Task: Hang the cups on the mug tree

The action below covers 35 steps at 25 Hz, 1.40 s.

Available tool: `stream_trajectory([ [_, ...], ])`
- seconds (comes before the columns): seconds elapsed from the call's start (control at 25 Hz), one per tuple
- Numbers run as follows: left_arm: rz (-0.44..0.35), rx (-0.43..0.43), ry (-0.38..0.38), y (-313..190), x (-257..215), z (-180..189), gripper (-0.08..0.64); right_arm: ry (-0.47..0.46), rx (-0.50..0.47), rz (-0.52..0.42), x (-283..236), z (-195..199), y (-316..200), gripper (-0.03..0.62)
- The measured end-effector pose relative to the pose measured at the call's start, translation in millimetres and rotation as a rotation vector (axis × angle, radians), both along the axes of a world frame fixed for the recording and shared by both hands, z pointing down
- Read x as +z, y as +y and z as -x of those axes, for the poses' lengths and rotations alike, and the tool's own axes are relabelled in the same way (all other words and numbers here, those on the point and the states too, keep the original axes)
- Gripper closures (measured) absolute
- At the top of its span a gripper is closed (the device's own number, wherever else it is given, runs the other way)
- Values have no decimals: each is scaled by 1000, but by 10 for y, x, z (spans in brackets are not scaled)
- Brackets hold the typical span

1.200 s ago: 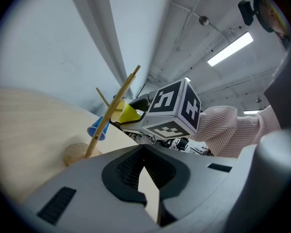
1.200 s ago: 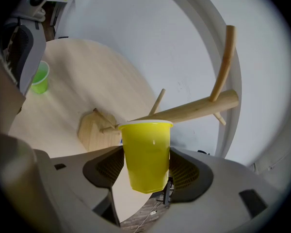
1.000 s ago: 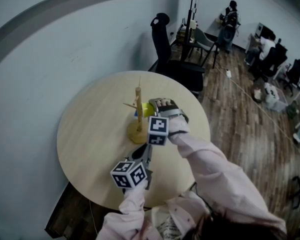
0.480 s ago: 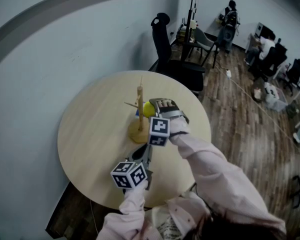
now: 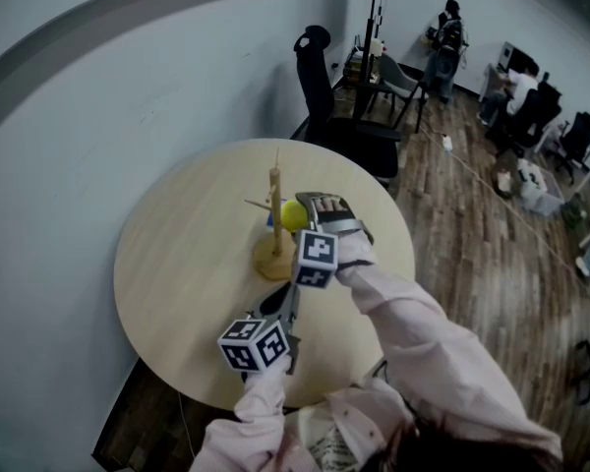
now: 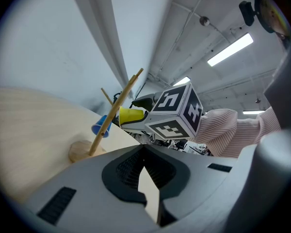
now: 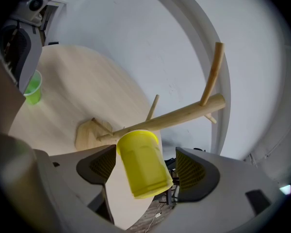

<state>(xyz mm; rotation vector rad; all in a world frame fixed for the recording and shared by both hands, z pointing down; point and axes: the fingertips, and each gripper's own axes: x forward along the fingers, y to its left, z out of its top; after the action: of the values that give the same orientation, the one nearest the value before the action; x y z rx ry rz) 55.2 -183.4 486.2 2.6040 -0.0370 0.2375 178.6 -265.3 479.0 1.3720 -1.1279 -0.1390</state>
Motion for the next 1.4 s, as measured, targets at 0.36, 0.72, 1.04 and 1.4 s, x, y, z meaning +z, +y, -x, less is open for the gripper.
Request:
stream_trajectory([
  [0.36,-4,23,-7,6,35,119,558,-12,8,-77,-62,139,-2,189],
  [0.72,-13,36,-14,-22,46,259,558,-6,-38,-223,-359,401,-22,304],
  [1.04,-31,13,-14,-99,58,395,558,-228,21,-371,-298,635,132,480],
  [1.4,-56,-69,-24,-259,91,535,558,-570,104,-503,29,815,377,552],
])
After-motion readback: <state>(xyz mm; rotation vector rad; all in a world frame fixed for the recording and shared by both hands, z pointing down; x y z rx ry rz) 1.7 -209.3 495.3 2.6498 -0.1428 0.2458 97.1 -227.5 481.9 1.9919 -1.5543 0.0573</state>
